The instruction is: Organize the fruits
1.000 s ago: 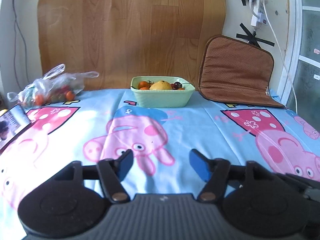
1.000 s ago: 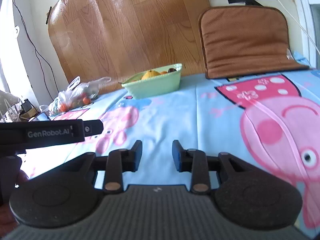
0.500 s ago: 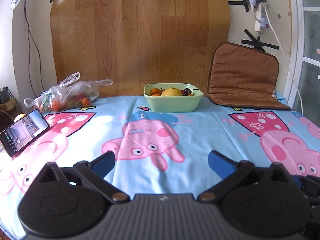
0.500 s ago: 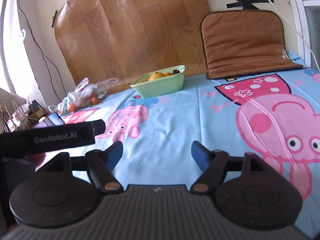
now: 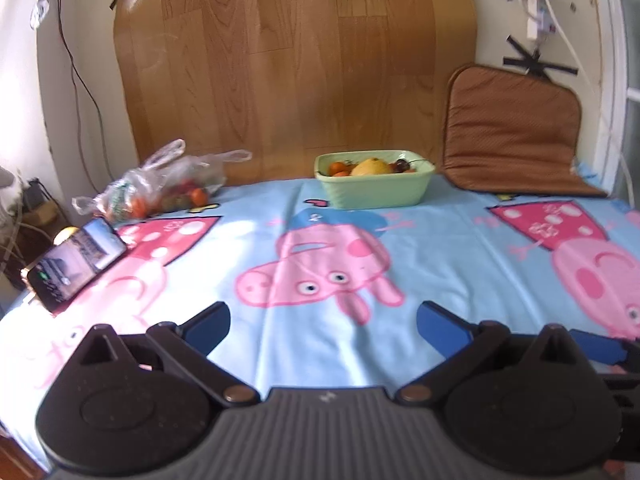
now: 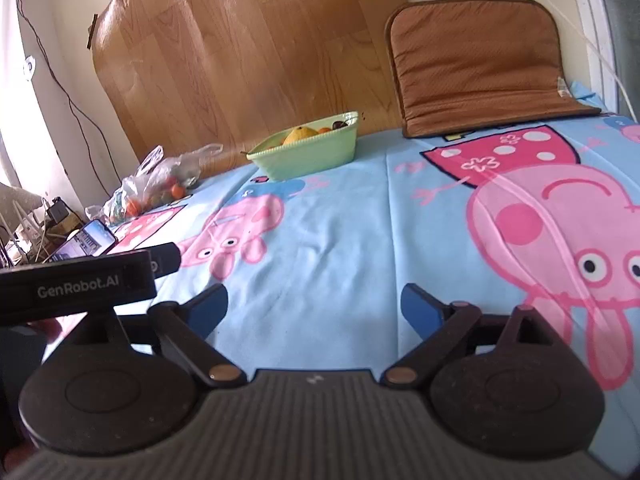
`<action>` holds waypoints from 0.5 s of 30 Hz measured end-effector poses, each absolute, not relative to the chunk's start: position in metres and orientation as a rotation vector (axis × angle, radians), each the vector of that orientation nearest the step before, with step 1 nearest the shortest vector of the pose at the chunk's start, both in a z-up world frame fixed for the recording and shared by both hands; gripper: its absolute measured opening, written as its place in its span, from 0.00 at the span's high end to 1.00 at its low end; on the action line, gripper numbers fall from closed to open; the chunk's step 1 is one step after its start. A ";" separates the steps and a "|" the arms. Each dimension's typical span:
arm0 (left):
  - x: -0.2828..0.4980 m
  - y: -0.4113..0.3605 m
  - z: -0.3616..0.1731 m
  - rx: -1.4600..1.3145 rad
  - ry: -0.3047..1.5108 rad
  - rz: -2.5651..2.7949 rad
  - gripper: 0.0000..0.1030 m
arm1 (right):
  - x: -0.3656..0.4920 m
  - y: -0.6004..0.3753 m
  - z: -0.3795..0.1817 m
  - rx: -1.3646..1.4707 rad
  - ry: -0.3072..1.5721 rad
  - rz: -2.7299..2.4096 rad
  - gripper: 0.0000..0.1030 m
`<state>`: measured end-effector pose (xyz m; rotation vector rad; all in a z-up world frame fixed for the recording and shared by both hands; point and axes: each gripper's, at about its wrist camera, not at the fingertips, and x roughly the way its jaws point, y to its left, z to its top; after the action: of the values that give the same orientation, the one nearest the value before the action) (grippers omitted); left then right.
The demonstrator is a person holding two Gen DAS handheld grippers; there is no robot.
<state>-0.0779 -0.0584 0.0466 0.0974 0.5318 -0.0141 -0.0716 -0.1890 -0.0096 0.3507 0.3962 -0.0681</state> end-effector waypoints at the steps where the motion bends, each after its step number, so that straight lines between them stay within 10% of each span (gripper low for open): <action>1: -0.078 -0.058 0.047 0.094 0.525 -0.011 0.00 | -0.070 -0.189 -0.011 0.352 0.408 -0.065 0.07; 15: -0.062 -0.051 0.041 0.075 0.556 0.003 0.00 | -0.074 -0.213 -0.015 0.457 0.378 -0.141 0.07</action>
<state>-0.0623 -0.0514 0.0411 0.0745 0.5562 0.0025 -0.0736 -0.2126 -0.0146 0.4572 0.3781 -0.1410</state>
